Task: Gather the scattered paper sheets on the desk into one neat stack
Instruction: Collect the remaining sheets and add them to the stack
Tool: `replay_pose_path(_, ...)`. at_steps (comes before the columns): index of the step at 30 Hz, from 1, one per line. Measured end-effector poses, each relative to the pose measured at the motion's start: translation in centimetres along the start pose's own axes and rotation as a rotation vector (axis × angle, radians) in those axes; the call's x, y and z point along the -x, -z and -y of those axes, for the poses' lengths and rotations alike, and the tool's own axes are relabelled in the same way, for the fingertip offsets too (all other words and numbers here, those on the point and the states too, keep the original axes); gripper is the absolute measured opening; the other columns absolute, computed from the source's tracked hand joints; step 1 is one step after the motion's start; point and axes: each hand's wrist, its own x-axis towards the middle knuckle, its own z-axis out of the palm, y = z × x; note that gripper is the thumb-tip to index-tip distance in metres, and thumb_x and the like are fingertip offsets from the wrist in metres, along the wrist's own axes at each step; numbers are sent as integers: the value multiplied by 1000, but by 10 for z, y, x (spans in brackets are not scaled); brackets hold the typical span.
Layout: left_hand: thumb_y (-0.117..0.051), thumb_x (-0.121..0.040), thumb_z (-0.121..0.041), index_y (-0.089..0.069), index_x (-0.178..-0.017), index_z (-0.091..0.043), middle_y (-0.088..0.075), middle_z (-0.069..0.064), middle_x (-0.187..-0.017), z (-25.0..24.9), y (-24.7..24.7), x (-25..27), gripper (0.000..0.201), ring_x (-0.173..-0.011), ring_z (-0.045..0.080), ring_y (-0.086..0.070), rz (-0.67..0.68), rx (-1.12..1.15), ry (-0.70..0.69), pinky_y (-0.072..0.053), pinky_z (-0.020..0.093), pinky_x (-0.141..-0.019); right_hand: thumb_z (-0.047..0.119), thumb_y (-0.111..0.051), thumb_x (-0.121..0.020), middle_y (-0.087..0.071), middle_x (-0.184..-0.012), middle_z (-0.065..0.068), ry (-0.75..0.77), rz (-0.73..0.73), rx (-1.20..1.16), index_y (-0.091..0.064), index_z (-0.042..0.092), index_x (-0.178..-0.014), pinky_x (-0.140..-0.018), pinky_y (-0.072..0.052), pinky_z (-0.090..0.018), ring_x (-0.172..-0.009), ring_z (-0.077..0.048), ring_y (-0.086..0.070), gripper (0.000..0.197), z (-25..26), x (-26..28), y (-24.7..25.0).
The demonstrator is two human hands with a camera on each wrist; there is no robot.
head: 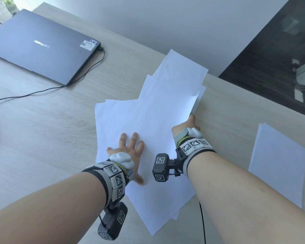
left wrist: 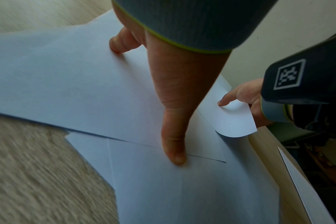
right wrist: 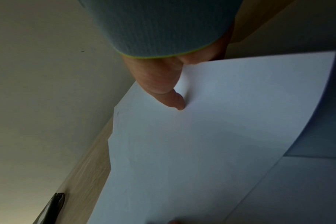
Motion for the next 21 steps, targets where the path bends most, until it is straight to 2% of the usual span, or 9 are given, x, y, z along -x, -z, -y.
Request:
replay_pose_path(3, -80, -53, -79, 1, -157, -30, 24, -3, -162, -1, -1, 0, 140, -152, 39, 19, -10, -8, -2, -38, 69, -105, 17, -60, -87, -39, -134, -9, -46, -25, -54, -19, 37, -151, -76, -42, -30, -105, -27, -53, 79, -1, 2, -3)
replay_pose_path(5, -80, -53, -78, 0, -156, -30, 23, -3, -162, 0, -1, 1, 139, -152, 39, 19, -11, -3, -2, -38, 69, -105, 18, -60, -85, -36, -134, -9, -49, -46, -74, -19, 38, -151, -85, -47, -32, -111, -31, -53, 80, 1, 4, -5)
replay_pose_path(7, -80, -53, -78, -1, -156, -30, 23, -3, -162, -1, 0, 0, 138, -152, 39, 18, -15, -2, -5, -38, 69, -104, 19, -60, -85, -39, -134, -11, -29, -55, -27, -16, 37, -151, -96, -46, -35, -112, -32, -52, 82, 3, 5, -5)
replay_pose_path(9, -80, -54, -78, 0, -156, -30, 23, -2, -162, 0, 0, 0, 139, -152, 39, 18, -12, -1, -7, -38, 70, -104, 21, -59, -85, -42, -132, -13, -16, -48, 6, -11, 39, -152, -100, -46, -37, -111, -30, -53, 85, 8, 3, -6)
replay_pose_path(13, -80, -55, -78, 1, -157, -30, 24, -3, -163, 0, -1, -1, 139, -152, 39, 19, -8, 1, -13, -36, 71, -105, 19, -62, -84, -48, -128, -12, -50, -24, -50, -5, 45, -154, -94, -50, -39, -109, -28, -56, 93, 13, -3, -6)
replay_pose_path(15, -80, -55, -77, 1, -157, -30, 23, -3, -163, 0, -1, 0, 138, -152, 39, 19, -15, 1, -13, -36, 70, -105, 17, -62, -84, -53, -123, -10, -54, -17, -83, -7, 43, -154, -86, -50, -35, -100, -27, -58, 93, 11, -7, -4)
replay_pose_path(17, -80, -55, -77, 1, -157, -30, 23, -3, -163, 0, -1, -1, 138, -152, 39, 18, -18, 4, -12, -37, 70, -104, 17, -63, -84, -55, -121, -7, -45, -17, -113, -11, 39, -154, -78, -46, -33, -90, -26, -52, 90, 9, -9, -2)
replay_pose_path(19, -80, -55, -77, 1, -157, -30, 23, -3, -163, 0, -2, -1, 138, -152, 40, 18, -18, 6, -13, -36, 71, -104, 23, -65, -84, -47, -126, -7, -61, -26, -111, -10, 39, -153, -74, -42, -33, -89, -26, -45, 90, 8, -7, 0)
replay_pose_path(21, -80, -55, -77, 1, -156, -30, 23, -3, -163, 0, -2, -1, 138, -152, 40, 18, -20, 4, -9, -36, 71, -104, 26, -67, -84, -37, -129, -9, -76, -20, -91, -6, 42, -154, -74, -41, -33, -91, -27, -45, 93, 11, -3, 0)
